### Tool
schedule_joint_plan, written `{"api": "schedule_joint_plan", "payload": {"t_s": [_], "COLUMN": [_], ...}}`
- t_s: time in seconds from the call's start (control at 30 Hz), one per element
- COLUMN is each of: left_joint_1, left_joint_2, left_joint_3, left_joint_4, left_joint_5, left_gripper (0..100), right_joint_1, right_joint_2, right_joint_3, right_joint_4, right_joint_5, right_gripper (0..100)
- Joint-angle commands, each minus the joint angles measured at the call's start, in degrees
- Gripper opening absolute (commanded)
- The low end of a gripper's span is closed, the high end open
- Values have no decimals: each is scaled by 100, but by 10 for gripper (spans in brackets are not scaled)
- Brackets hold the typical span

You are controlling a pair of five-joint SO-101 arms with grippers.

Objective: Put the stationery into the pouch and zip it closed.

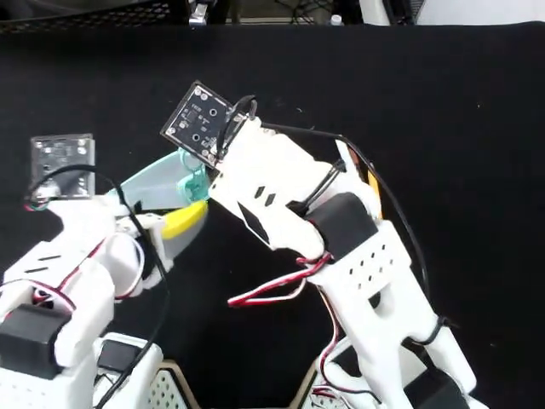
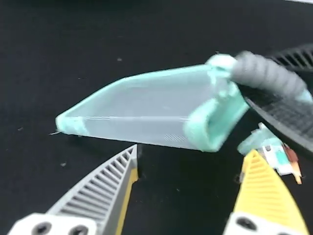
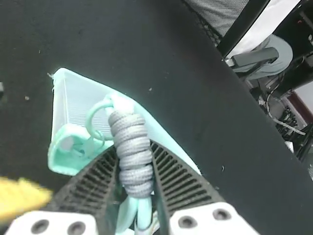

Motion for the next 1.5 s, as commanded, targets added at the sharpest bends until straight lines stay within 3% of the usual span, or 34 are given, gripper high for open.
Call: {"api": "schedule_joint_plan", "payload": {"t_s": [0.0,0.13,0.47,0.77,0.97,1.37,1.47], "left_joint_1": [224,-4,-954,-945,-945,-989,-989], "left_joint_2": [79,62,70,70,53,62,53], "left_joint_3": [338,629,673,840,655,655,629], "left_joint_4": [-554,-1011,-1292,-1257,-1046,-1029,-1029], "left_joint_5": [62,62,62,-158,-167,-176,-141], "left_gripper": [339,339,339,338,198,218,118], "right_joint_1": [-35,-35,-35,-35,-35,-35,-26], "right_joint_2": [4,4,13,13,13,13,4], "right_joint_3": [-22,-22,40,31,31,31,40], "right_joint_4": [-167,-167,-176,-176,-176,-176,-158], "right_joint_5": [-26,-26,-26,-26,-26,-26,-26], "right_gripper": [12,12,12,12,12,12,12]}}
